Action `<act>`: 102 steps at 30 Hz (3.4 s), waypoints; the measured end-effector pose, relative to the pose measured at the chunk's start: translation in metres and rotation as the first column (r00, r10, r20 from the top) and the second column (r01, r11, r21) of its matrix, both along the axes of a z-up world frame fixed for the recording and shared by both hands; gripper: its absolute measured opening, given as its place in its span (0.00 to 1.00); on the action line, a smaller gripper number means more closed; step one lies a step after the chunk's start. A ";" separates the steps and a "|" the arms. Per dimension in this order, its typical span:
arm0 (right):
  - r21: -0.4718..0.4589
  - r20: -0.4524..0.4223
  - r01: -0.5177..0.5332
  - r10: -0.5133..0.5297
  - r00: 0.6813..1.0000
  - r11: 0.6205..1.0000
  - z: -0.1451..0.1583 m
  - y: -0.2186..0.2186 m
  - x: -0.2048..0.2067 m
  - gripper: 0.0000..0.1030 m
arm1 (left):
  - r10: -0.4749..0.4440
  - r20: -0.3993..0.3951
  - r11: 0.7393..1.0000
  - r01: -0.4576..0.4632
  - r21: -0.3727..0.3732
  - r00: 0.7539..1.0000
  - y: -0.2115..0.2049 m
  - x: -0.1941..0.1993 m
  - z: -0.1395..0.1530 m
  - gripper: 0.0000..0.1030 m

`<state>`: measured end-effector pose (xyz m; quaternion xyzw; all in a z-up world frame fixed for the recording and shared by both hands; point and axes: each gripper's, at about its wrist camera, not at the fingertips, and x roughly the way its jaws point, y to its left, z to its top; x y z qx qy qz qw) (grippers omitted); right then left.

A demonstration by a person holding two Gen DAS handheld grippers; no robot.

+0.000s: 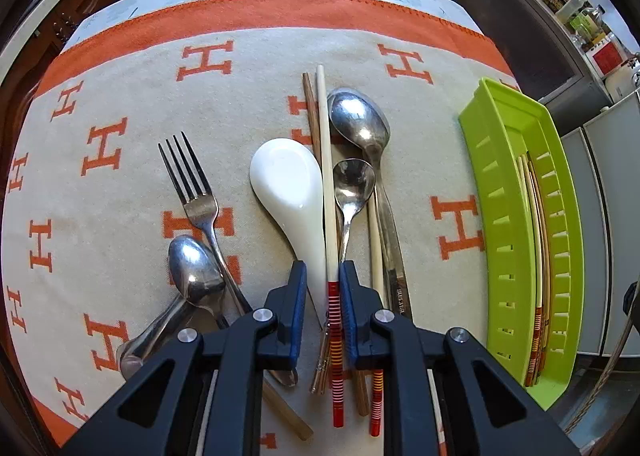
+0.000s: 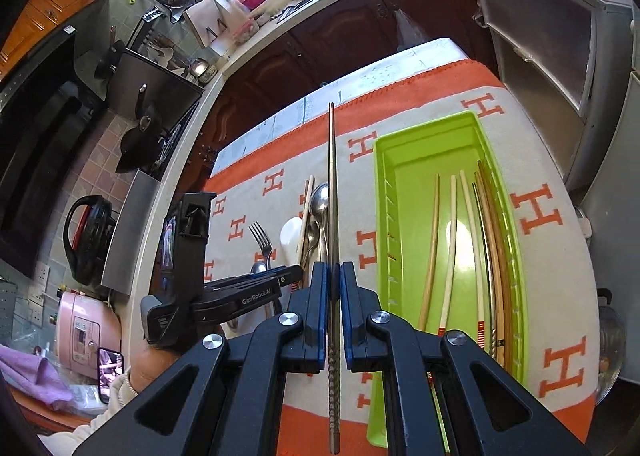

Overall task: Organize utensils
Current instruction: 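Carry both chopsticks into the green tray and open both tools, then move both open tools back over the remaining utensils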

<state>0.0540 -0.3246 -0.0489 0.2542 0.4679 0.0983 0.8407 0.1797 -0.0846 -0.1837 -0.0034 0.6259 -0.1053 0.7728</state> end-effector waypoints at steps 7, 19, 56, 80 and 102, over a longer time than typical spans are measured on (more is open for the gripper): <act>0.022 -0.011 0.016 -0.015 1.000 1.000 -0.009 -0.004 -0.003 0.06 | 0.009 0.016 1.000 -0.008 -0.012 1.000 0.001 0.004 -0.002 0.03; 0.005 0.007 0.064 -0.064 0.998 0.998 -0.010 -0.014 -0.010 0.06 | 0.057 0.042 0.988 -0.050 -0.146 0.998 0.037 -0.024 0.034 0.03; -0.185 0.052 0.501 -0.501 0.864 0.845 -0.015 -0.088 -0.054 0.33 | -0.213 -0.043 0.931 0.189 -0.313 0.976 -0.132 -0.064 0.047 0.03; -0.255 0.050 0.366 -0.366 0.929 0.895 -0.013 -0.038 -0.068 0.33 | -0.130 0.097 0.977 0.144 -0.155 0.987 -0.061 -0.103 0.065 0.60; -0.284 0.087 0.104 -0.083 0.993 0.953 0.042 0.076 -0.035 0.33 | 0.089 0.316 0.992 -0.056 -0.113 0.944 0.127 -0.083 0.153 0.60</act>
